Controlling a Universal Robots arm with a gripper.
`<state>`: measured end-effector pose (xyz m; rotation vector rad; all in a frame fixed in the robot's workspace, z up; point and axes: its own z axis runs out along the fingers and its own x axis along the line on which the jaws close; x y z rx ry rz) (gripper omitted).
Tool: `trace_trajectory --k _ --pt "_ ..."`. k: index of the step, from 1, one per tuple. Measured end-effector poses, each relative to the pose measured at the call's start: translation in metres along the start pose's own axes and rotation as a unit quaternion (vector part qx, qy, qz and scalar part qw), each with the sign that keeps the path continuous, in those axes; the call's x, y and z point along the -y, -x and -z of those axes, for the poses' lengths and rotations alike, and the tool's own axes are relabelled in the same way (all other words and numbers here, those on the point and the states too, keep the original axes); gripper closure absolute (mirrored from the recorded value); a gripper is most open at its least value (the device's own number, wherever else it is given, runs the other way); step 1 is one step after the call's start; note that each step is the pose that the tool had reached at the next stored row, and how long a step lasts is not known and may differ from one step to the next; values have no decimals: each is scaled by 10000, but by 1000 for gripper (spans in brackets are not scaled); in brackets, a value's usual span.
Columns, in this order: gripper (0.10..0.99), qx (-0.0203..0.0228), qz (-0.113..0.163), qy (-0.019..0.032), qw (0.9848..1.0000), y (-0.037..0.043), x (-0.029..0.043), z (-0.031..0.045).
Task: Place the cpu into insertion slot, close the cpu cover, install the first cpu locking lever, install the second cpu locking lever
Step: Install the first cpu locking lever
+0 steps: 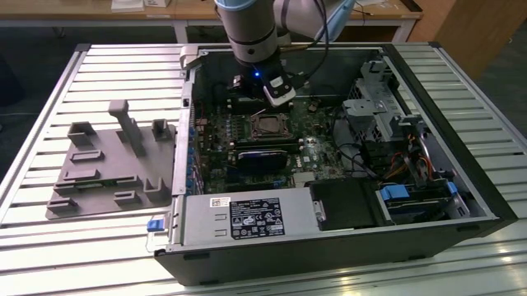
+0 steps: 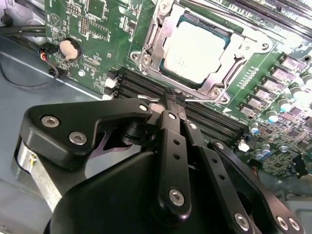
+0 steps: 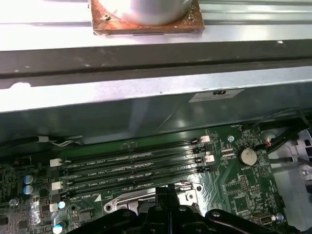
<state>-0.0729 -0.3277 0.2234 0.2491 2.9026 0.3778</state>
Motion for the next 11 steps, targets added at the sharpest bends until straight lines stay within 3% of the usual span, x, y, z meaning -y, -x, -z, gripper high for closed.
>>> trace_trajectory --k 7,11 --pt "980 31 -16 -135 9999 -12 -69 -46" --pt "980 39 -21 -169 9998 -20 -104 -74"
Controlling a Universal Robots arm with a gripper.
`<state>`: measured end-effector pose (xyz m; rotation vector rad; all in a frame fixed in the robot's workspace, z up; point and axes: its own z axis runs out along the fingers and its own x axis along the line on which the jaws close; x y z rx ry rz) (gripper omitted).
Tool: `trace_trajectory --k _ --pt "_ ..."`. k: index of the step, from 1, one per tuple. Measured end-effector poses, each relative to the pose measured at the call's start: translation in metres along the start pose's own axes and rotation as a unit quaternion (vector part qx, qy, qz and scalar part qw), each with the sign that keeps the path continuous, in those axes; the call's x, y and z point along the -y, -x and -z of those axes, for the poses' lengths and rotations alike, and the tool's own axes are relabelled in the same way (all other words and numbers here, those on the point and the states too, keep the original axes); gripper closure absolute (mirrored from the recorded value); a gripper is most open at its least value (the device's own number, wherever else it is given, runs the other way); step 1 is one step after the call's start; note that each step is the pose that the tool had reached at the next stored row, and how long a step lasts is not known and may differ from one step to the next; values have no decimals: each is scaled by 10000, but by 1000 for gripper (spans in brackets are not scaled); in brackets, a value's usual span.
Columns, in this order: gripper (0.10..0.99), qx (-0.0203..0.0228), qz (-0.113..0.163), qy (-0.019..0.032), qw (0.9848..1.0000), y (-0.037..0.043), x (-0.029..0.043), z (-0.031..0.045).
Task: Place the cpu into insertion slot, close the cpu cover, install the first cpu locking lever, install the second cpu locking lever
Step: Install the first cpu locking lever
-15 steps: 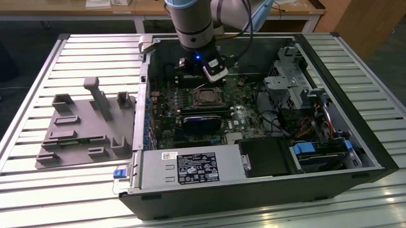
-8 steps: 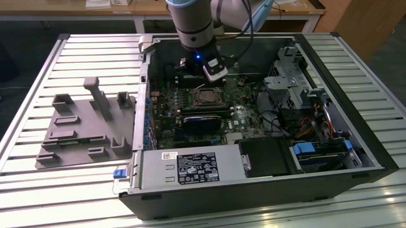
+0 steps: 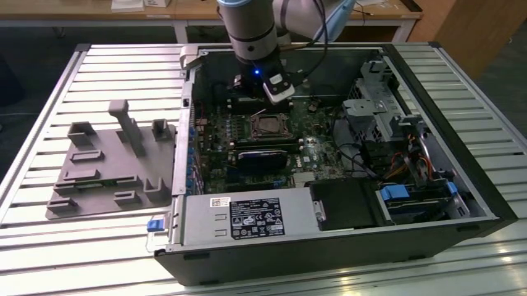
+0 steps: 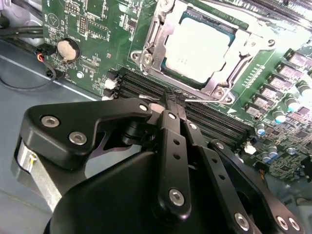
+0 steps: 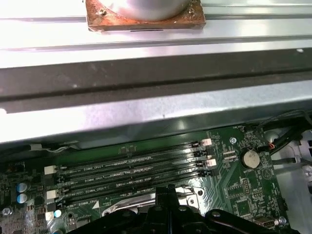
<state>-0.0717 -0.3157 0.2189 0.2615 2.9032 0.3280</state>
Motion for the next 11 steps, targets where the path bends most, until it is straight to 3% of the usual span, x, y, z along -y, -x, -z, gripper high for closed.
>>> trace_trajectory --k 11 --pt "980 2 -6 -2 10000 -11 3 -69"
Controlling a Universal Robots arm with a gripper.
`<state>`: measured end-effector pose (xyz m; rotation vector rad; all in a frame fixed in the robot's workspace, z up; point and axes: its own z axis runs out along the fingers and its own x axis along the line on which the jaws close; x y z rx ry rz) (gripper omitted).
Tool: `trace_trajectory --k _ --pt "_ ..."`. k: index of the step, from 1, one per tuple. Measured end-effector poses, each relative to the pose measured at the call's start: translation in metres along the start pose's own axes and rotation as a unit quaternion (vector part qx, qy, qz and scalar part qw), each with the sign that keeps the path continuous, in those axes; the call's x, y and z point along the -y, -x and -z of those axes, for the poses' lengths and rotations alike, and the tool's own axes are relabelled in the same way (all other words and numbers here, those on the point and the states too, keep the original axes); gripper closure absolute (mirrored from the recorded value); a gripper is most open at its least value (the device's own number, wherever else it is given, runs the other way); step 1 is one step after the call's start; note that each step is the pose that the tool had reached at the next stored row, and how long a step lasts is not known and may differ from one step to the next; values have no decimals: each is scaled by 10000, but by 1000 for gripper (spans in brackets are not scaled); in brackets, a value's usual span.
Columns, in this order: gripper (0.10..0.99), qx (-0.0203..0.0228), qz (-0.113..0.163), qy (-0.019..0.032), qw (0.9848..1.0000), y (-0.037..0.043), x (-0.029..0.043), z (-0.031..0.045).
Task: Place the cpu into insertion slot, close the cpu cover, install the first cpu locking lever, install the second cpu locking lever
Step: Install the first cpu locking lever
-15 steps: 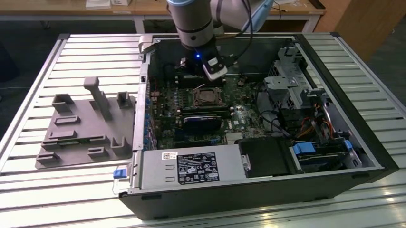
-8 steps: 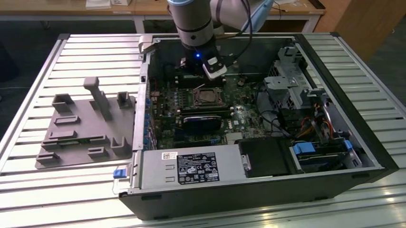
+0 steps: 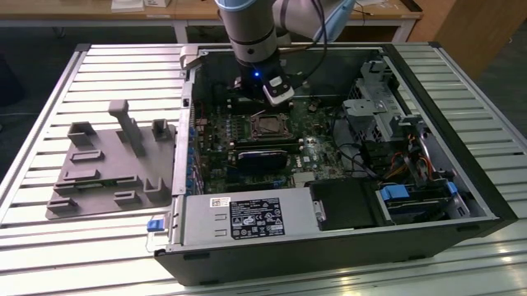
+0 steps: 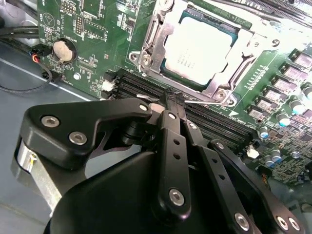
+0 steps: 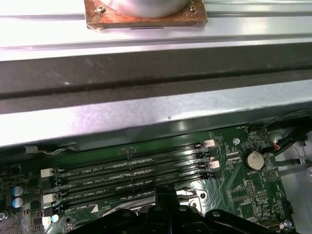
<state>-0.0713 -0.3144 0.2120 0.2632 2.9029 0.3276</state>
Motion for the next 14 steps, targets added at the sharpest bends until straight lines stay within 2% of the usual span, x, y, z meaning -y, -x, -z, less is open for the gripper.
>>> trace_trajectory --k 6,14 --pt "980 -1 0 -1 10000 23 -6 -40" --pt "980 2 -5 -7 10000 14 -76 -87"
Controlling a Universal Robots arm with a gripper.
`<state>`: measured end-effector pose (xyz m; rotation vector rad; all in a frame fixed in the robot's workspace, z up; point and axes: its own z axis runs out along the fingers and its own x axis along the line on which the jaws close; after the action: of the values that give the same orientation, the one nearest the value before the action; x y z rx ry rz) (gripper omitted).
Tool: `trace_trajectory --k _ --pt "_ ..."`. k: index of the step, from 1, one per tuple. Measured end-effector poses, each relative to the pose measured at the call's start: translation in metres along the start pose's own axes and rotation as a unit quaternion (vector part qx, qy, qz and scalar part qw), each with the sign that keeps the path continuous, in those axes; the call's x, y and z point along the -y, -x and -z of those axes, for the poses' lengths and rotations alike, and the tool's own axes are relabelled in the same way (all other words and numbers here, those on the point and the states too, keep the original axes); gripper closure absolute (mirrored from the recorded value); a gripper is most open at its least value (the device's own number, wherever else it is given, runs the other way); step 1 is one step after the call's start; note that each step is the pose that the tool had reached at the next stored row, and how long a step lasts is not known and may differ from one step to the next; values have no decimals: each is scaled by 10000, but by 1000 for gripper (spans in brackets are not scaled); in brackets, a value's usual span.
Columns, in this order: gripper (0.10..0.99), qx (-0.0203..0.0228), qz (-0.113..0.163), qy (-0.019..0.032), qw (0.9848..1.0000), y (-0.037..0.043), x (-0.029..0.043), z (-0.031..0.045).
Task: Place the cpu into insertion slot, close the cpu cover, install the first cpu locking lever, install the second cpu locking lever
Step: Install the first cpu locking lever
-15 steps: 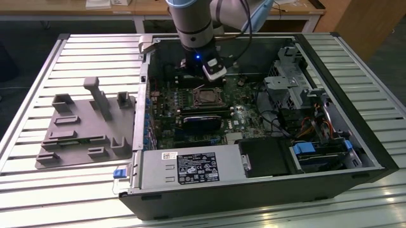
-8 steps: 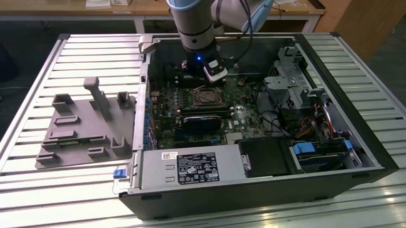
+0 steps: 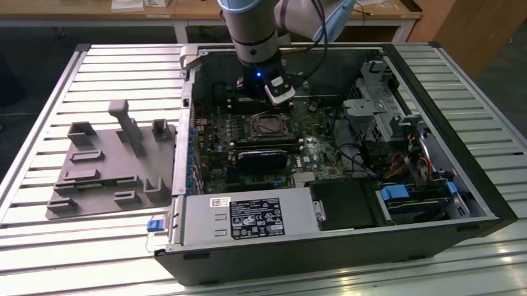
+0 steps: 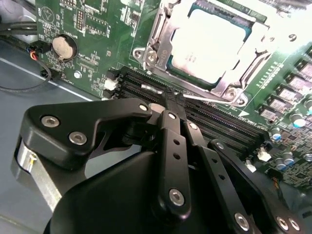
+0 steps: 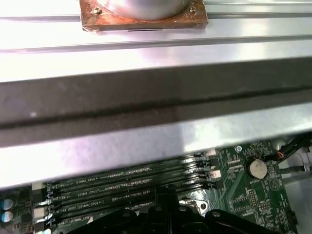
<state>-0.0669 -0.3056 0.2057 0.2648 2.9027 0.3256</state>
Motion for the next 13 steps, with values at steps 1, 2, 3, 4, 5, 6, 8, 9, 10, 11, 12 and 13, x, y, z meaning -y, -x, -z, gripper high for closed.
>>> trace_trajectory --k 1,2,3,4,5,6,8,9,10,11,12,13 --pt "980 2 -3 -2 10000 -1 -2 -5" --pt "980 4 -11 -7 10000 -2 -2 -8" --pt "980 9 -32 -13 10000 -3 -1 -12" --pt "980 17 -61 -20 10000 -4 -1 -16" --pt "980 25 -96 -28 9999 -5 -1 -20" --pt "980 35 -136 -36 9999 -6 -3 -25" --pt "980 57 -224 -53 9997 -9 -7 -35" --pt "980 69 -269 -61 9996 -11 -9 -39" --pt "980 81 -317 -71 9994 -12 -12 -44" --pt "980 92 -363 -79 9993 -14 -13 -48" --pt "980 103 -410 -88 9991 -15 -14 -52" --pt "980 125 -497 -106 9986 -16 -15 -58"
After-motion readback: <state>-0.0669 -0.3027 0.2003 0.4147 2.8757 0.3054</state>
